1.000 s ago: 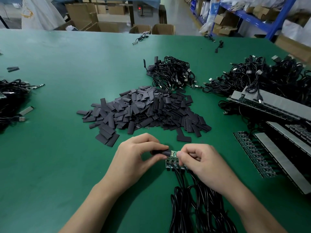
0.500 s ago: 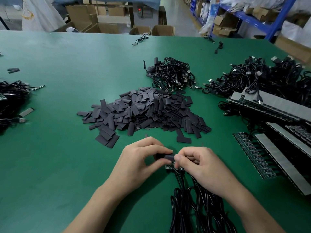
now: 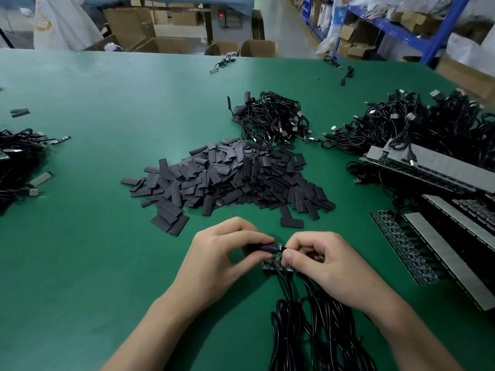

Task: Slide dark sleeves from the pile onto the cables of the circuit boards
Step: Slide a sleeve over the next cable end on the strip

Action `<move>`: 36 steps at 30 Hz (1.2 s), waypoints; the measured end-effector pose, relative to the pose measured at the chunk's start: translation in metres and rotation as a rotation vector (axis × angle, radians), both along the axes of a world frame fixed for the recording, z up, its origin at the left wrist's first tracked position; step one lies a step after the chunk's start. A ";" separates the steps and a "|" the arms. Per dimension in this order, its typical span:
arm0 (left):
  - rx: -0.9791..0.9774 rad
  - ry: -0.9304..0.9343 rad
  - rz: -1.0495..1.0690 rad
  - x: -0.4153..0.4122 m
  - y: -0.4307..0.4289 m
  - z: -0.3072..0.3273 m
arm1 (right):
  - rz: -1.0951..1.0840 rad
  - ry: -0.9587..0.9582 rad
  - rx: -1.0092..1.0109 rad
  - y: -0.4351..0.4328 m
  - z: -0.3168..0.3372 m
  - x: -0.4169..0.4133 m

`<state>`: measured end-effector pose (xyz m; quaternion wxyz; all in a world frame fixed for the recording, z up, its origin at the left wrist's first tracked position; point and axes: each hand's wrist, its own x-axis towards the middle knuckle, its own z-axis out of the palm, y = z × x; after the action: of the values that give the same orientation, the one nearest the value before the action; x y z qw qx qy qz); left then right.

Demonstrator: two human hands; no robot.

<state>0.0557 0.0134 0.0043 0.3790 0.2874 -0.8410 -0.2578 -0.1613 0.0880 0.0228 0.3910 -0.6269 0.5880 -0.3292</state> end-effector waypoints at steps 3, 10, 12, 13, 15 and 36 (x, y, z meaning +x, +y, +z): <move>-0.012 0.018 -0.019 0.000 0.000 -0.001 | 0.008 -0.029 -0.003 0.000 0.000 0.000; 0.033 0.077 -0.047 0.000 0.001 0.000 | 0.055 -0.143 0.033 -0.002 -0.003 -0.003; 0.022 0.080 -0.046 0.000 0.002 0.000 | 0.059 -0.139 0.035 -0.003 -0.004 -0.003; 0.014 0.080 -0.046 0.000 0.002 0.000 | 0.059 -0.142 0.035 -0.003 -0.005 -0.003; -0.005 0.081 -0.047 -0.001 0.002 0.000 | 0.063 -0.146 0.037 -0.003 -0.005 -0.003; -0.004 0.245 0.174 -0.003 0.002 -0.002 | 0.048 -0.229 0.029 -0.005 -0.005 -0.002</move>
<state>0.0523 0.0151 0.0020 0.5003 0.3248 -0.7609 -0.2556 -0.1636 0.0833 0.0178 0.4724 -0.5933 0.5292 -0.3805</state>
